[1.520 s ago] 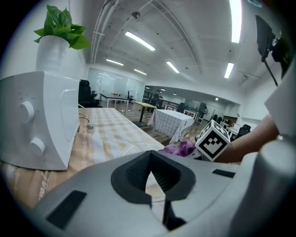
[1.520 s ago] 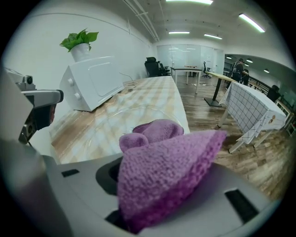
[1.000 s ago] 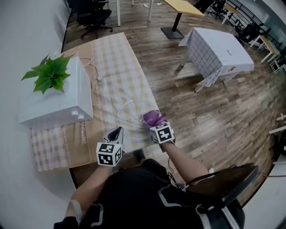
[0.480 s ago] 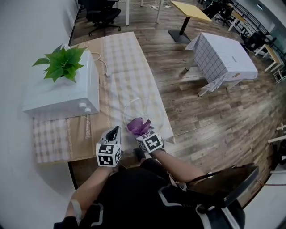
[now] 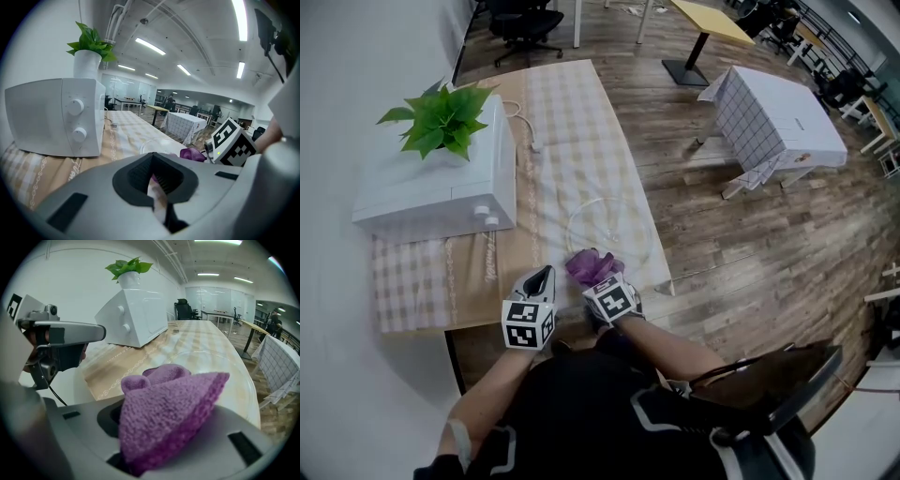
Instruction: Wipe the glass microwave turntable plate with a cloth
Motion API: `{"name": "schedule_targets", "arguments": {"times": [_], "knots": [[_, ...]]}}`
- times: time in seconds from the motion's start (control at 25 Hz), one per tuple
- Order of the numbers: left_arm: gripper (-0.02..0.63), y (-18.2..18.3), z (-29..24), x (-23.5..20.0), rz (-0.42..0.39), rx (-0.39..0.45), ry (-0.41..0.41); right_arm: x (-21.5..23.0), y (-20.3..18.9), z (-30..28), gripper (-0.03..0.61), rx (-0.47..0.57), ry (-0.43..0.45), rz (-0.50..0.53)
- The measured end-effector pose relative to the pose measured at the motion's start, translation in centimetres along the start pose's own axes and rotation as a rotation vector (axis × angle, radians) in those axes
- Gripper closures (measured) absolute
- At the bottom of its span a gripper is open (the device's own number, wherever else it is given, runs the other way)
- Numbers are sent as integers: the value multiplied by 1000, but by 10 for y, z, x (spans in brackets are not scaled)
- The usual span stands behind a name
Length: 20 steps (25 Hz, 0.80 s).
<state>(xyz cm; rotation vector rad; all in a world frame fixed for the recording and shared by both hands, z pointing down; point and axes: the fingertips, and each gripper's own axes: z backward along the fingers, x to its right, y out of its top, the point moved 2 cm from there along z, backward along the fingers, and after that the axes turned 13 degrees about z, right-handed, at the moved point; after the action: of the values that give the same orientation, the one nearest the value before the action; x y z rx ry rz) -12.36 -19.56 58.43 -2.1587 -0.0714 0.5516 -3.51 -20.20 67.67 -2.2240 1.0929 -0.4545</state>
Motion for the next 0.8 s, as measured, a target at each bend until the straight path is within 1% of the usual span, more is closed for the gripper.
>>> {"name": "schedule_targets", "arguments": {"times": [0.12,0.24,0.6,0.8], "knots": [[611,-1,-3,1,-4,-9,-12,3,-10,1,431,-25,-6,-27],[611,-4,-6,5,-11,-19,-21,5,-14,1,431,-25,-12,-37],[611,-6,-25,31,-69,-53,-97,26,-28,14,431,-32,-63,-85],[611,0,-34,38,-74,-49,-129,45,-38,19,431,-58,-109,-94]]}}
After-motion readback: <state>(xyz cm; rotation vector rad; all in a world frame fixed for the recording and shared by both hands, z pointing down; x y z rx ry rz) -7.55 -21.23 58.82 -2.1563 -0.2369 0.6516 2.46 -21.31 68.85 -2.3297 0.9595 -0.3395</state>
